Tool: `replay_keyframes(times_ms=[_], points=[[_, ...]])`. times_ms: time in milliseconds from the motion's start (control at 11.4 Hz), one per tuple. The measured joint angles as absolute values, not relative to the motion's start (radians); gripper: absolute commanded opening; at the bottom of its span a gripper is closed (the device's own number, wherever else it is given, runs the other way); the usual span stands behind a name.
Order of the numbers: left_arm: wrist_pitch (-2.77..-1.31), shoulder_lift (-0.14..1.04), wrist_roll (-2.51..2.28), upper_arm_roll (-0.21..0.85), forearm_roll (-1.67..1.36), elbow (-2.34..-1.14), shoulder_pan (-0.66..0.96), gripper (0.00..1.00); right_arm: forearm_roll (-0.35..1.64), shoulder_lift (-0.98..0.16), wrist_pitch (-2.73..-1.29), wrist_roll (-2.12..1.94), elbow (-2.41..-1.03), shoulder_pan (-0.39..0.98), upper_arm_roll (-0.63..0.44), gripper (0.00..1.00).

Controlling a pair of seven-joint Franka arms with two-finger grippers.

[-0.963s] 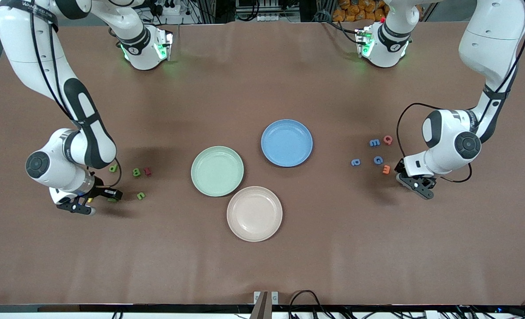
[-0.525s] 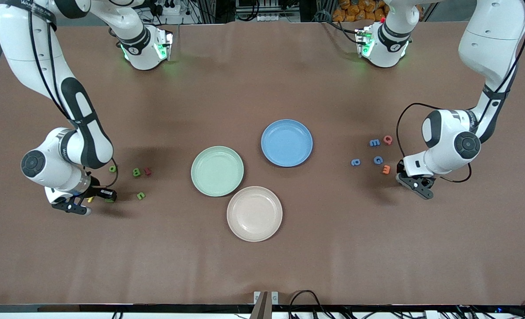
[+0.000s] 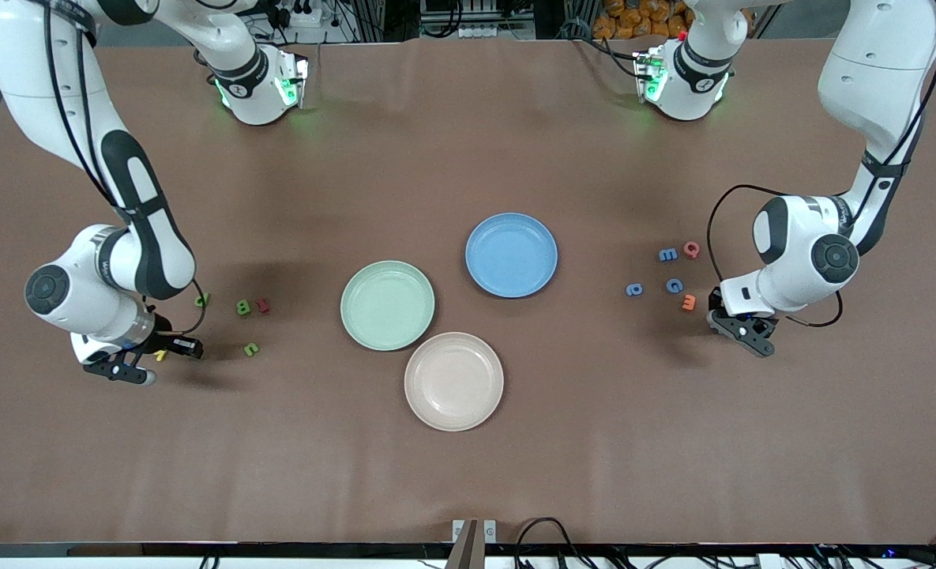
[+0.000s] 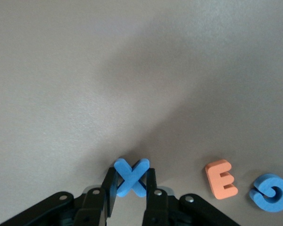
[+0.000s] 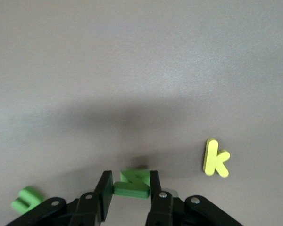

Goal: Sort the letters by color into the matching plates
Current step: 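Place Z on green plate with the right gripper while the left gripper carries X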

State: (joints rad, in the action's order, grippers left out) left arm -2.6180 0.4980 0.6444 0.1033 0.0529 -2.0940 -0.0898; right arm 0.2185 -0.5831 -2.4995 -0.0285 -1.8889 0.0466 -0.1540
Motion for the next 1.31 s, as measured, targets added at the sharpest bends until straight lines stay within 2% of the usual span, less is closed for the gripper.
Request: replay_keyframes(times_ms=[438,1313], points=[[-2.545,0.464,0.644,0.112,0.053,-2.05,-0.088,0.0,0.219,-0.509,-2.385,0.061,-1.885,0.117,-0.166,0.38],[-2.401,0.446,0.36,0.293,0.053,-1.989,-0.071,0.0,0.219,-0.463,-2.281,0.187,-1.885,0.256,-0.166,0.36]])
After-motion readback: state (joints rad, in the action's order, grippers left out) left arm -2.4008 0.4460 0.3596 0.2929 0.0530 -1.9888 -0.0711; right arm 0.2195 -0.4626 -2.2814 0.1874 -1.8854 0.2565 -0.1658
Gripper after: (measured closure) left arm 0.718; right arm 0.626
